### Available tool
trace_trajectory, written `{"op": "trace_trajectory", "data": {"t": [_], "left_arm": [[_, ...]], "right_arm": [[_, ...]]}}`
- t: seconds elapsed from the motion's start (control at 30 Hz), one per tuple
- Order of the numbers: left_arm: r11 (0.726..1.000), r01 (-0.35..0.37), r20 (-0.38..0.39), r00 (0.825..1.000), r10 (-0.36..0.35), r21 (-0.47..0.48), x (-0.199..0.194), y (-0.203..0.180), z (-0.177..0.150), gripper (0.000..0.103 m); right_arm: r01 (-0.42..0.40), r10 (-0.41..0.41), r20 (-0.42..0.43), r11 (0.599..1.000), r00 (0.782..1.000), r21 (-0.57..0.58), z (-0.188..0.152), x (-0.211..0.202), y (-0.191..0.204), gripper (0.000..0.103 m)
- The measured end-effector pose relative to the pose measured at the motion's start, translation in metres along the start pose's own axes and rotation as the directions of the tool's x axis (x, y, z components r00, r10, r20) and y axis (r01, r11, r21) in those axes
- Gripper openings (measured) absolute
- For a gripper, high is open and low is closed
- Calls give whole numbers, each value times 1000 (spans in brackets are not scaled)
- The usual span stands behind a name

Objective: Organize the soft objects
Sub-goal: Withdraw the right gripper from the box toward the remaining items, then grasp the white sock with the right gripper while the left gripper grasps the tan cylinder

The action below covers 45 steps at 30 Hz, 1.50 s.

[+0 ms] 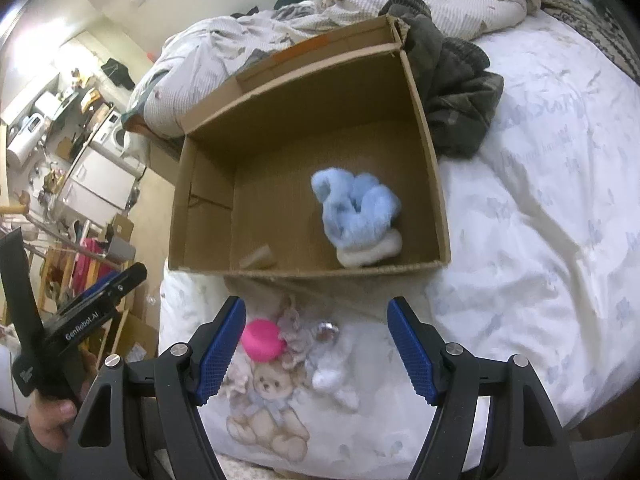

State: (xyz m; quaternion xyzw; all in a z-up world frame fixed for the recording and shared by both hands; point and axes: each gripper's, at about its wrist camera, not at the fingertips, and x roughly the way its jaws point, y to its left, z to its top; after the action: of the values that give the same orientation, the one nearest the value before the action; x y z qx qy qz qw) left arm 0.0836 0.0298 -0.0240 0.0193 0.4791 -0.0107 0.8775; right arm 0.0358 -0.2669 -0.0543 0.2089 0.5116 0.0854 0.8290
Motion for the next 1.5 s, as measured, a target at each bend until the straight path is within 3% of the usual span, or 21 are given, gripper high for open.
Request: {"op": "trace_trajectory", "data": {"t": [0.2, 0.6, 0.7, 0.9, 1.0, 1.1, 1.27, 1.43, 1.5], "left_arm": [[1000, -18, -36, 999, 18, -14, 3, 13, -11, 65], [990, -37, -166, 986, 14, -136, 31, 41, -21, 65], [985, -23, -221, 975, -16, -174, 45, 46, -24, 65], [975, 51, -339, 932, -125, -217, 78, 37, -33, 65], [976, 73, -381, 913, -148, -206, 94, 23, -37, 55], [978, 87, -422, 892, -162, -191, 111, 9, -40, 52], [981, 81, -456, 877, -153, -174, 133, -3, -41, 50], [987, 71, -470, 873, -132, -145, 141, -8, -40, 27], [988, 81, -472, 871, -135, -132, 142, -12, -37, 13]], "right_arm": [[8, -8, -39, 1000, 999, 13, -9, 2, -6, 78], [29, -24, -126, 999, 992, 36, -15, 21, -8, 78], [34, -28, -142, 999, 989, 40, -16, 26, -7, 78], [43, -33, -173, 998, 984, 55, -15, 37, -9, 78], [54, -40, -191, 996, 981, 66, -15, 42, -12, 77], [66, -47, -217, 995, 975, 80, -16, 49, -16, 78], [91, -73, -290, 995, 954, 50, -23, 67, -15, 77], [85, -86, -361, 996, 929, -19, -31, 94, -1, 77], [87, -99, -375, 995, 922, -49, -33, 103, 5, 77]]}}
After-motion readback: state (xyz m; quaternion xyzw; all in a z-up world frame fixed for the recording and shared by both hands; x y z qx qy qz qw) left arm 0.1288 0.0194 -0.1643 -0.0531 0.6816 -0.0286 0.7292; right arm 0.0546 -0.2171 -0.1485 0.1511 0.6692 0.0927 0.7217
